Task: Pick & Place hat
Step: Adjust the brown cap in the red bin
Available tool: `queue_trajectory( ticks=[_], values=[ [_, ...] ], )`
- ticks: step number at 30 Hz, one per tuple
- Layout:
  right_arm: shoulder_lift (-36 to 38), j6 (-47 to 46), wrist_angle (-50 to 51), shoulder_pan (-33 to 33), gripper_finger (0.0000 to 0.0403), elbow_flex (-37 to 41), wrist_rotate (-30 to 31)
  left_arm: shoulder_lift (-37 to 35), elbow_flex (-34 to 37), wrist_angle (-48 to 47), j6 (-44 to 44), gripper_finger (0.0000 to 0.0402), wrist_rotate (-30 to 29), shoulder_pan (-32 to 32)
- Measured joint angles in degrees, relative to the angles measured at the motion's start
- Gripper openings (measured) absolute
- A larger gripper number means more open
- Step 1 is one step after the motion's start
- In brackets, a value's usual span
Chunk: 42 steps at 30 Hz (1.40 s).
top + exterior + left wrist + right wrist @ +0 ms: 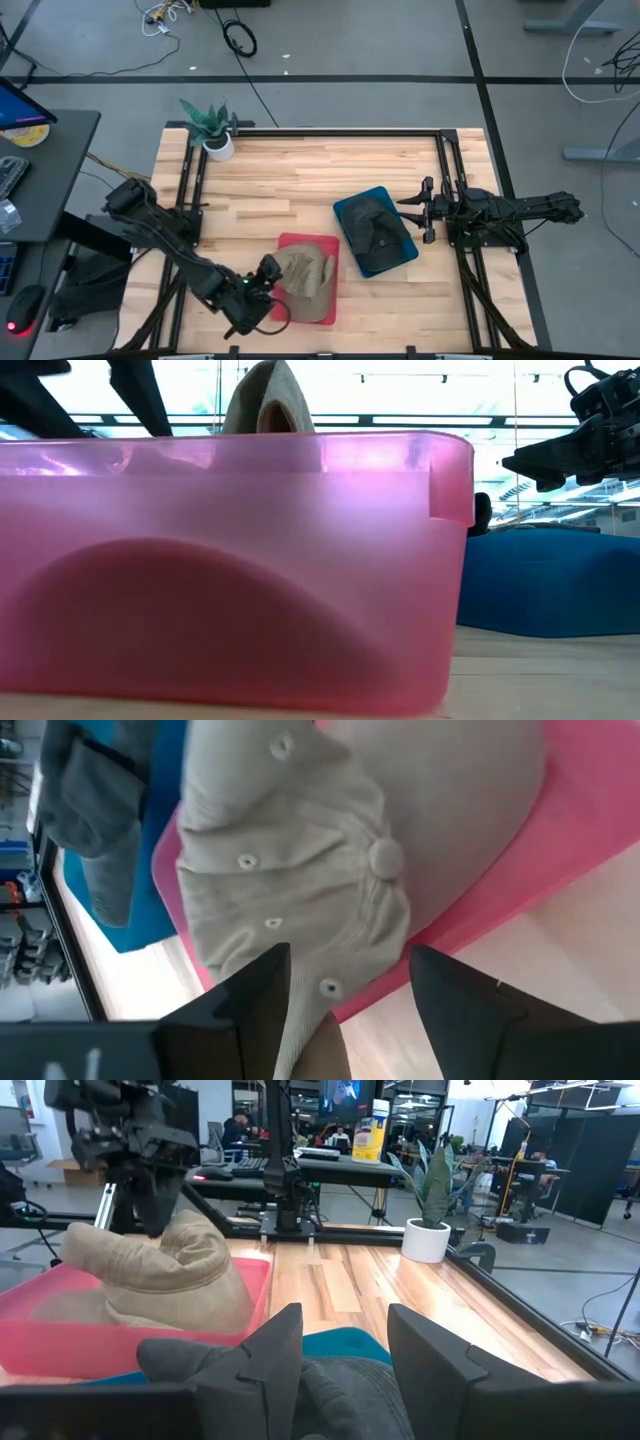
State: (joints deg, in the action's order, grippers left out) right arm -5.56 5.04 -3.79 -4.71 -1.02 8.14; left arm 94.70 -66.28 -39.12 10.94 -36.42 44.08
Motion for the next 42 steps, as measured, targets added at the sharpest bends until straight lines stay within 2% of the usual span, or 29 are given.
queue_trajectory(
  ticks=[6,10,15,20,22,26,31,34,37,42],
  values=[
    [0.0,0.0,0.0,0.0,0.0155,0.0,0.0,3.8,0.0,-0.1,2.8,0.0189,-0.1,-2.2],
    [0.0,0.0,0.0,0.0,0.0155,0.0,0.0,4.6,-0.1,0.3,3.3,0.017,-4.0,-2.6],
    [0.0,0.0,0.0,0.0,0.0155,0.0,0.0,4.6,-0.1,0.3,3.4,0.0143,-5.7,-2.2],
    [0.0,0.0,0.0,0.0,0.0155,0.0,0.0,4.6,-2.8,-1.5,3.1,0.012,-5.3,-0.8],
    [0.0,0.0,0.0,0.0,0.0155,0.0,0.0,4.6,-4.8,-1.5,1.8,0.0116,-2.0,-0.4],
    [0.0,0.0,0.0,0.0,0.0155,0.0,0.0,4.6,-7.8,-1.2,-2.9,0.0121,5.5,-0.9],
    [0.0,0.0,0.0,0.0,0.0155,0.0,0.0,5.5,-6.9,-1.4,-4.4,0.0146,5.7,-2.5],
    [0.0,0.0,0.0,0.0,0.0155,0.0,0.0,7.6,-6.7,-0.9,-4.7,0.0164,7.7,-3.6],
    [0.0,0.0,0.0,0.0,0.0155,0.0,0.0,9.2,-6.7,0.0,-4.1,0.0178,7.3,-4.2],
    [0.0,0.0,0.0,0.0,0.0155,0.0,0.0,10.4,-6.7,0.0,-4.3,0.0191,3.3,-4.2]
  ],
)
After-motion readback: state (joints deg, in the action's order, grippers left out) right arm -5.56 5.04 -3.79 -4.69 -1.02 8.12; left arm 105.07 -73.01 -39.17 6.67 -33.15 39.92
